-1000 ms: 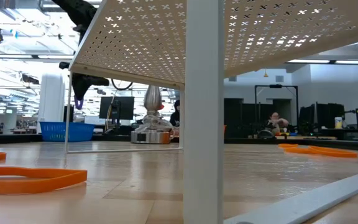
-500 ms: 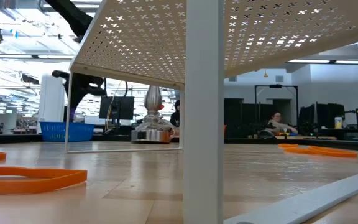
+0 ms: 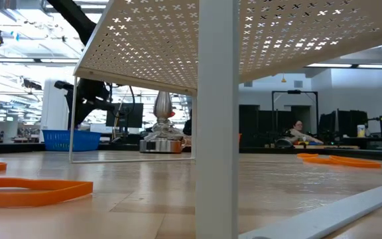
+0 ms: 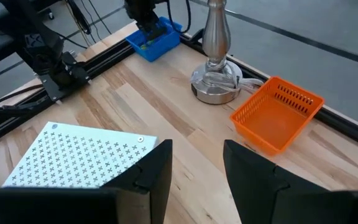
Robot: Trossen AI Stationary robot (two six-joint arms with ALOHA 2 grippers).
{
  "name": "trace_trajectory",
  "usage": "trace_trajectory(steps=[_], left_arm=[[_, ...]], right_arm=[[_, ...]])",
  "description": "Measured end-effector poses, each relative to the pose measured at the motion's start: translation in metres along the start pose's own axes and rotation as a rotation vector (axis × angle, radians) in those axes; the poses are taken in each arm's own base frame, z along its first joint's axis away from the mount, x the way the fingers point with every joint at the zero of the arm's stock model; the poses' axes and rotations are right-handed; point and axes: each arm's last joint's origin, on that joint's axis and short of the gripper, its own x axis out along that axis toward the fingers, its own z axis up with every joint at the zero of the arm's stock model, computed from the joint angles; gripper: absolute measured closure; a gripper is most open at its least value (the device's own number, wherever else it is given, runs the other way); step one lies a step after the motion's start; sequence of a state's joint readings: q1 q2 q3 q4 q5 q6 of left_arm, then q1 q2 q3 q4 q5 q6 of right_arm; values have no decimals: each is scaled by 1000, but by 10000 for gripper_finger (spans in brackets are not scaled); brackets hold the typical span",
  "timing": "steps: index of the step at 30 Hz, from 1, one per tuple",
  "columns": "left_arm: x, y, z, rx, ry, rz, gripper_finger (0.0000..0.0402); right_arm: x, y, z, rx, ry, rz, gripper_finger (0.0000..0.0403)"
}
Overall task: Pick & Place Office Desk Supplies
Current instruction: Put the orange rubber band into the blue bin
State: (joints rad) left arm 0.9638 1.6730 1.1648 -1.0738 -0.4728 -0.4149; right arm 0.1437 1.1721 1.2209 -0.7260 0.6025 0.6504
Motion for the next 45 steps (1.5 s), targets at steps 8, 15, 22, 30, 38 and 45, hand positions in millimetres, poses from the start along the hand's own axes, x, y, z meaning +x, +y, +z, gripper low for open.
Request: trace_trajectory(steps=[8,15,22,30,38,45], left_arm=[[-33,21,-4,-113,-170,-45,215],[-62,40,-22,-122,-210,-183,215],[-64,30,-52,43,-59,-151,251],[-70,18,-113,109,-20,-306,255],[-92,12,-197,341,-158,-691,257],[-112,31,-248,675,-392,-1123,257]], right_arm=[[0,0,0,-2,0,0,262],[0,0,0,1,-4,3,262],[0,1,1,9,-13,10,262],[-2,4,0,36,-14,25,262],[-7,10,-4,55,-9,55,262],[-9,12,-5,93,-4,68,262]])
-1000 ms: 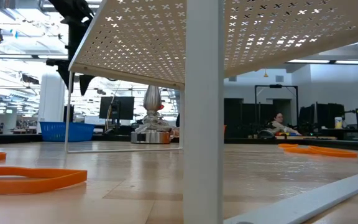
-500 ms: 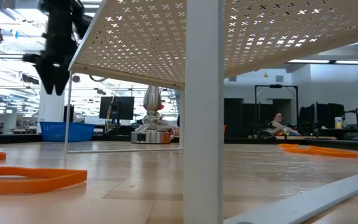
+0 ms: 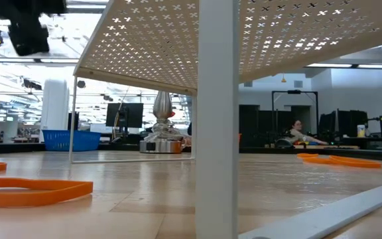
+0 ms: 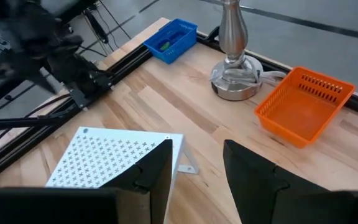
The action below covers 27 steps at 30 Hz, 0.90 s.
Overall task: Pick & Place Office Desk Supplies
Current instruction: Put the orange rubber band into the blue bin
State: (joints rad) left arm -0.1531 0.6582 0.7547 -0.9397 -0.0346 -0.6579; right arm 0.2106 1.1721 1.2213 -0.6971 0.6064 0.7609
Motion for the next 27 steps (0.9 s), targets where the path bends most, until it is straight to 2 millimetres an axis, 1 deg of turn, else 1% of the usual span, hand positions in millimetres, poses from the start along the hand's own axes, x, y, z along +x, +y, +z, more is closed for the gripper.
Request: trace_trajectory(steps=[3,5,8,10,12,14,17,19,22,27], left_arm=[[-3,-12,-3,73,-151,-167,256],[4,-19,2,116,-283,-237,256],[20,-22,14,179,-481,-210,256],[23,-18,26,202,-613,-173,256],[21,-13,38,224,-720,-173,256],[21,-5,46,249,-749,-175,256],[19,5,51,266,-735,-212,256],[15,7,51,290,-739,-250,258],[12,10,51,325,-747,-247,258],[17,17,47,321,-656,-221,257]], right_arm=[[-1,1,0,4,-1,8,262],[-1,2,0,12,-1,12,262],[-1,3,1,21,-11,22,262],[-1,4,2,33,-23,32,262],[-1,5,3,41,-31,40,262],[0,5,3,41,-32,41,262],[2,7,3,45,-35,45,262],[1,9,3,52,-43,62,262],[0,14,1,51,-44,83,262],[-1,20,-7,62,-17,99,262]])
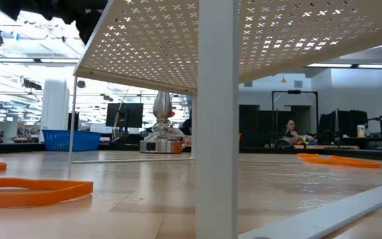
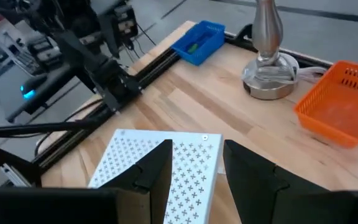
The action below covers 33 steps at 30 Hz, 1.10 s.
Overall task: Pick & Place Office Desk Supplies
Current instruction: Put the orange rubber band into the blue bin
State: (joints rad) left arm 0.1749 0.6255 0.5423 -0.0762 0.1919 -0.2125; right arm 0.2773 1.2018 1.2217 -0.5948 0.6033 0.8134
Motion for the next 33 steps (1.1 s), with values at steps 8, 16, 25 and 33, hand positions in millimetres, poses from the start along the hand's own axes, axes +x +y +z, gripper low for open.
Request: trace_trajectory(steps=[8,16,25,33], left_arm=[[-7,-1,-5,-34,48,-16,261],[-14,-3,-2,-36,9,-14,261],[-9,1,2,-59,-38,92,261],[-2,2,5,-122,-75,88,261]], right_arm=[[-12,-11,-29,13,185,-154,262],[-41,-46,-55,109,400,-548,262],[-8,-99,-58,287,455,-765,262],[39,-189,-71,602,535,-925,262]])
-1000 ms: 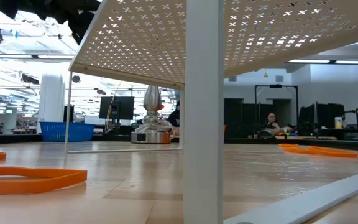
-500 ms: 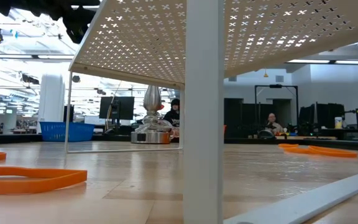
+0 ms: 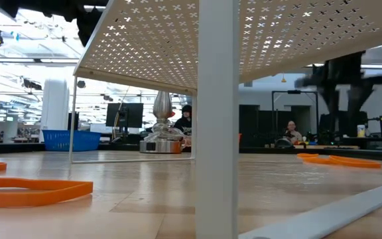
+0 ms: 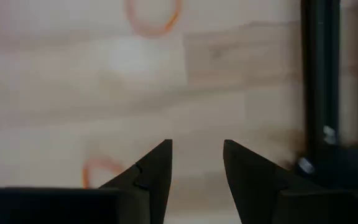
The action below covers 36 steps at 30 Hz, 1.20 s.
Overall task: Pick & Place Office Desk Supplies
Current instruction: Put the orange rubber band into the blue bin
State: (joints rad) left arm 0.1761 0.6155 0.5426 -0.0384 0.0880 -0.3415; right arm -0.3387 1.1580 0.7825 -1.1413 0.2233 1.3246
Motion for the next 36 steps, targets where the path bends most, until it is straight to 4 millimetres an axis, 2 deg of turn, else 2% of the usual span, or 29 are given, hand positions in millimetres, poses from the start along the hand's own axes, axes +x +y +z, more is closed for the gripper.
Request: trace_trajectory(steps=[2,5,12,16,22,25,28,33,36], left_arm=[[0,0,1,-16,-11,-2,261],[0,0,2,-35,-24,5,261],[0,0,2,-84,-26,12,261],[0,0,2,-114,-29,21,260],[0,0,-1,-165,4,23,261],[-4,-2,-16,-187,162,28,261],[-10,-5,-40,-230,425,10,261],[-21,-31,-66,-282,747,-164,266],[-33,-40,-83,-268,918,-106,270]], right_arm=[[15,-2,15,58,12,41,262],[28,2,34,71,2,151,265],[45,-1,62,161,-13,124,305],[46,5,53,79,8,127,323],[30,15,28,-25,-35,191,322],[23,14,25,-27,-83,212,316],[17,10,26,-19,-100,236,308],[9,5,26,-20,-123,277,294],[6,3,26,-18,-137,291,283]])
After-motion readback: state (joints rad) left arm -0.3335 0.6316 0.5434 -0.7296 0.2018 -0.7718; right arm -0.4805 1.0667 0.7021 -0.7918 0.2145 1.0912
